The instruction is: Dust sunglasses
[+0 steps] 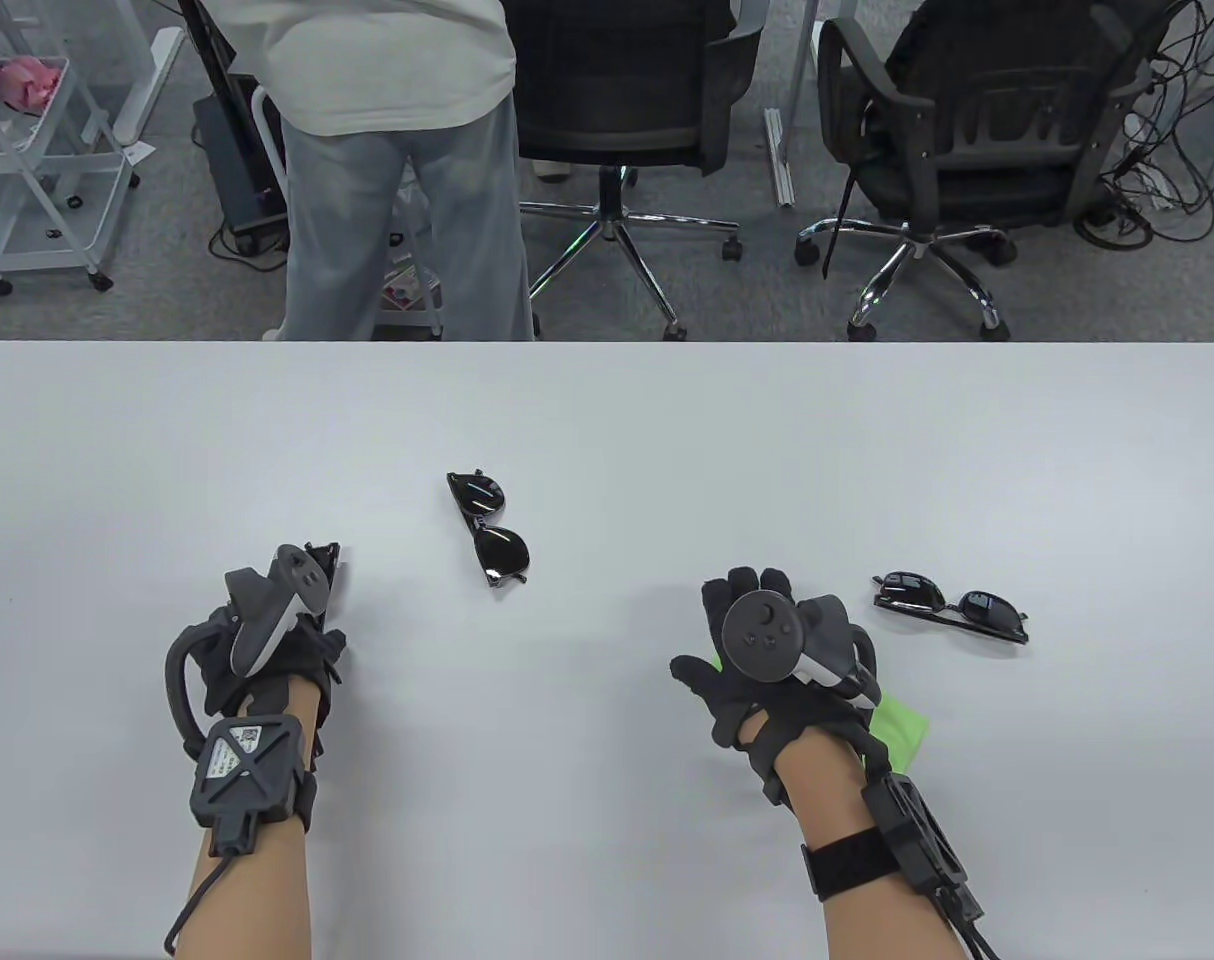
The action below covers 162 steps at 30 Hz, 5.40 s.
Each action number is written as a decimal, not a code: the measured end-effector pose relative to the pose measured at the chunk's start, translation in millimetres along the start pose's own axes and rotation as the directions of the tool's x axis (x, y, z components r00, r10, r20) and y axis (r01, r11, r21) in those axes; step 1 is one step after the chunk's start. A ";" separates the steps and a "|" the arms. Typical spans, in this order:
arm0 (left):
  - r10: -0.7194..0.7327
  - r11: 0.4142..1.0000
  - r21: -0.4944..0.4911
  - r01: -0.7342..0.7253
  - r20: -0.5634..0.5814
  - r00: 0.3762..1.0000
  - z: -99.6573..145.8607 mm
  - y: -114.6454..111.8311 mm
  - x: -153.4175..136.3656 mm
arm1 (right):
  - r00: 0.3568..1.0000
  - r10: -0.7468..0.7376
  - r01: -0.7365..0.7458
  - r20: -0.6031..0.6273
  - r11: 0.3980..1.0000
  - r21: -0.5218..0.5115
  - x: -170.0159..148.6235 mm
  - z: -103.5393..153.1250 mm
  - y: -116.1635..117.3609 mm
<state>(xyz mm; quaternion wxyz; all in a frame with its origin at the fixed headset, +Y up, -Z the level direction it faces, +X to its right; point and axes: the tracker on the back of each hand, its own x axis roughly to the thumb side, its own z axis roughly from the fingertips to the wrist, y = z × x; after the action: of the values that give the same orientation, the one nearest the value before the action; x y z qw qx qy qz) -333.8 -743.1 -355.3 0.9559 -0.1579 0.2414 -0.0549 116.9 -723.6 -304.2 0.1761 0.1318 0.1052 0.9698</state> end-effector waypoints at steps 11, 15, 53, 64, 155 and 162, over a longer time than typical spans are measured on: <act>0.132 0.987 0.080 -0.141 0.113 0.985 18.4 15.3 4.6 | 0.999 -0.019 0.019 0.037 1.000 -0.002 8.9 1.2 -0.1; 0.386 0.912 0.013 -0.410 0.309 0.869 45.8 36.9 21.8 | 0.993 -0.065 0.069 0.094 0.997 -0.037 18.7 0.4 -2.0; 0.639 0.765 -0.499 -0.407 0.661 0.393 161.2 27.1 149.0 | 0.726 -0.619 0.680 0.301 0.710 -0.181 22.6 9.7 -24.4; 0.736 0.663 -0.567 -0.488 0.612 0.288 155.7 34.4 135.9 | 0.519 -0.815 0.855 0.256 0.496 -0.154 4.9 8.1 -15.9; 0.261 0.758 0.248 -0.603 0.731 0.630 161.9 70.4 87.8 | 0.923 0.148 0.053 0.356 0.865 -0.499 68.4 45.8 -54.6; -0.296 0.748 0.576 -0.330 0.735 0.610 187.5 63.0 108.4 | 0.903 -0.074 0.179 0.424 0.961 -0.211 48.2 31.5 -49.8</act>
<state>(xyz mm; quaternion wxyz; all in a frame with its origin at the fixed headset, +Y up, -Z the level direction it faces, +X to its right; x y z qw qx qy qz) -147.1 -651.7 -267.8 0.9509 0.1875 -0.2407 -0.0513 98.3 -655.3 -276.4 0.2722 0.3033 -0.0464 0.9120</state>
